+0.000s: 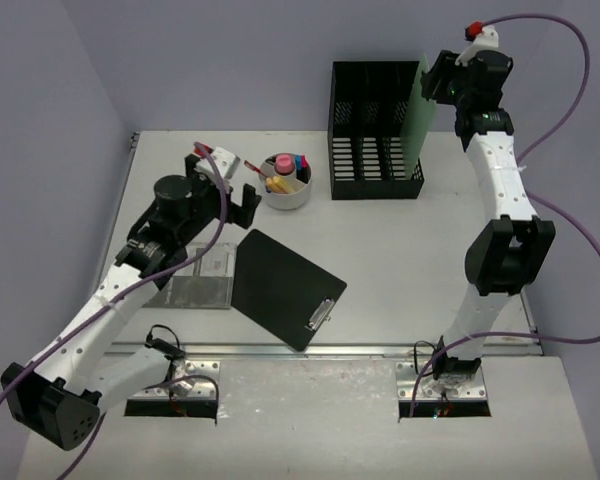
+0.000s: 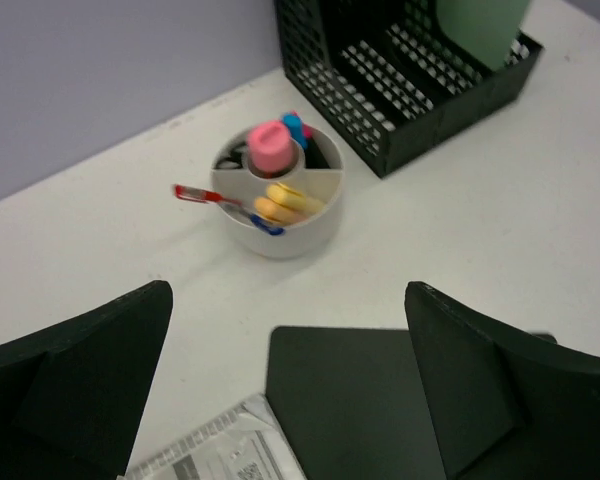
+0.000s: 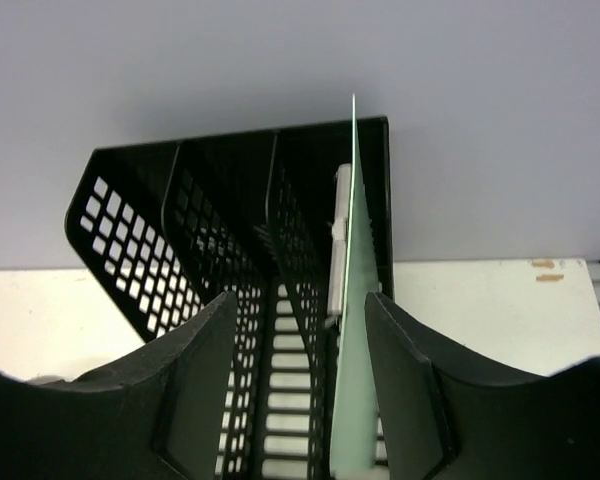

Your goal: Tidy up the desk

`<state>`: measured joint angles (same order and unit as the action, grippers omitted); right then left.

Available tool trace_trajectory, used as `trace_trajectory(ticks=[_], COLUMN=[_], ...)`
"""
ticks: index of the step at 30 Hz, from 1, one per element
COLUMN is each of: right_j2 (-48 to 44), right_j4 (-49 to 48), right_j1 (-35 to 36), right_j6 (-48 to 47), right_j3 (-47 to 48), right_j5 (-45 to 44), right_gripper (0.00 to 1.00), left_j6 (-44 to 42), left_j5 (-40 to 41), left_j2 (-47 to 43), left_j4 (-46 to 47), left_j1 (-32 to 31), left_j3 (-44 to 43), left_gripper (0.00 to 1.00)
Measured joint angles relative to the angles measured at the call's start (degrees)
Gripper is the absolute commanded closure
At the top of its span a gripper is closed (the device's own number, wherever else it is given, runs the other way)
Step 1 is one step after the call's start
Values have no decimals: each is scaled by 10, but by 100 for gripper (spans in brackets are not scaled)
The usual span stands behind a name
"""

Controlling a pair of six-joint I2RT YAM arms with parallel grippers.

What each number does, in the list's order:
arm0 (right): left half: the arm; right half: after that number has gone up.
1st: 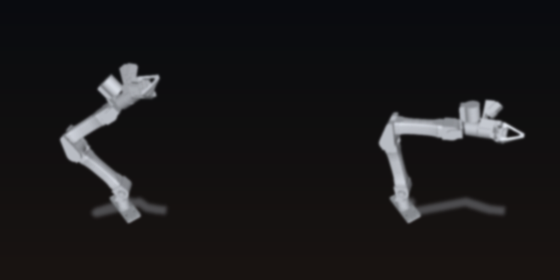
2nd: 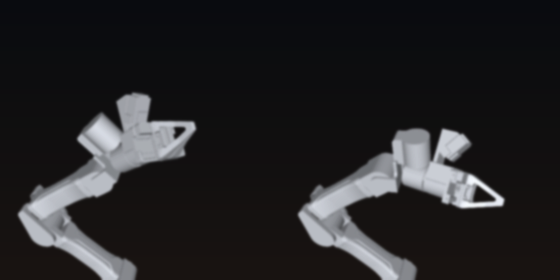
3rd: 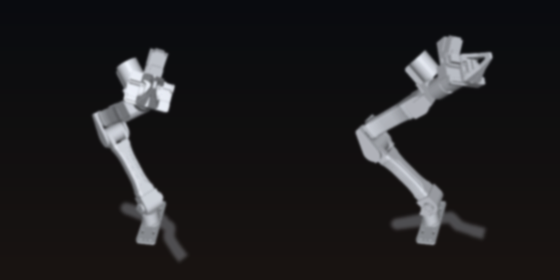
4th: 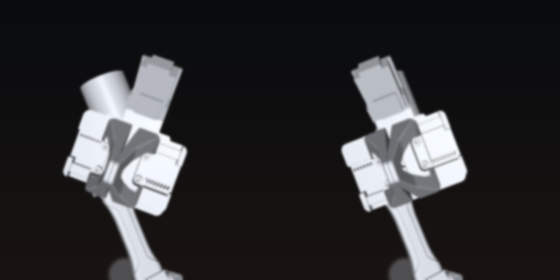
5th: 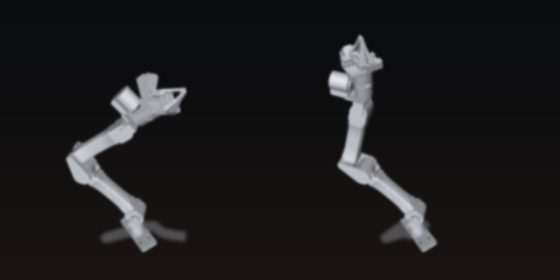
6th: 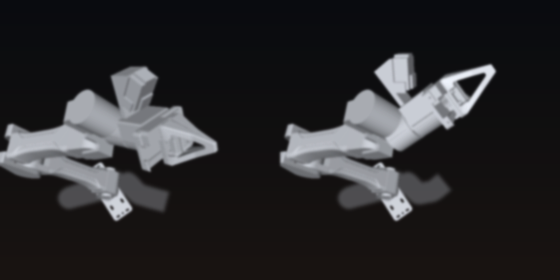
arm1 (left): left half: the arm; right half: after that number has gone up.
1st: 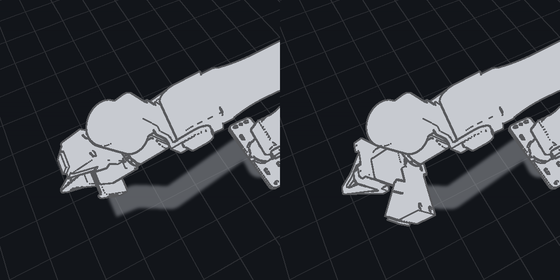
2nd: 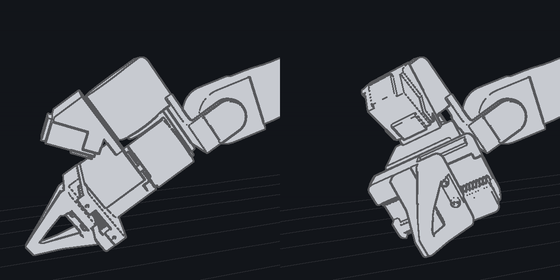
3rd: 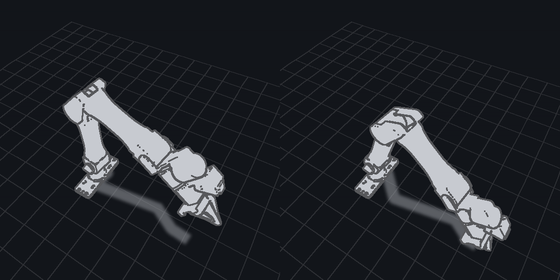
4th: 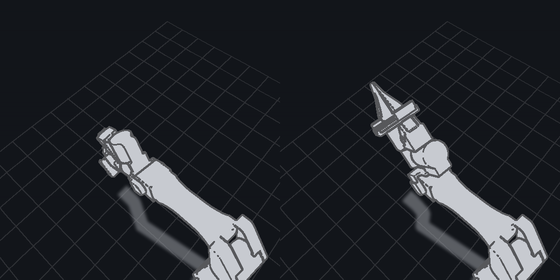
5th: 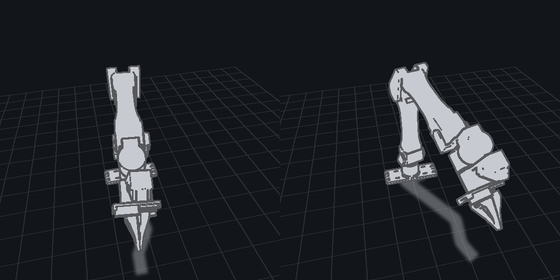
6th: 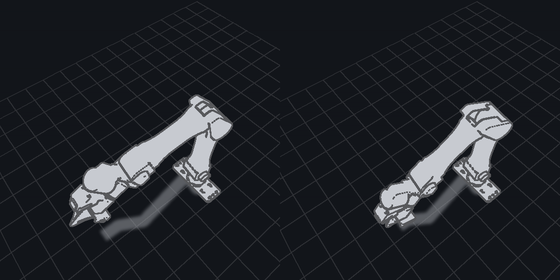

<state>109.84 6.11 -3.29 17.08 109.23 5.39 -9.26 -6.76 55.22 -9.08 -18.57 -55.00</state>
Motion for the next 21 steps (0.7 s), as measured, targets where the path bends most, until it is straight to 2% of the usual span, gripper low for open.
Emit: trace_trajectory(ticks=[3,7,10,11,13,16,19,21], right_j2=[-19,-98,-202,-234,-299,-377,-419,-429], right_j4=[38,79,92,97,104,121,138,150], right_j1=[0,0,0,0,0,0,0,0], right_j6=[-7,-20,-30,-32,-36,-39,-40,-40], right_j3=[-1,-49,-139,-166,-226,-302,-348,-364], right_j5=[2,-4,-14,-18,-26,-35,-43,-50], right_gripper=[41,34,34,34,34,34,33,33], left_j6=[0,27,54,62,76,96,118,137], left_j5=[44,57,74,76,80,90,95,90], left_j2=[20,44,64,70,90,134,183,217], left_j4=[-18,-47,-63,-70,-78,-77,-75,-78], left_j1=[-92,-154,-194,-211,-257,-328,-390,-414], left_j3=[16,52,89,100,115,117,110,101], left_gripper=[0,3,18,28,31,47,56,55])
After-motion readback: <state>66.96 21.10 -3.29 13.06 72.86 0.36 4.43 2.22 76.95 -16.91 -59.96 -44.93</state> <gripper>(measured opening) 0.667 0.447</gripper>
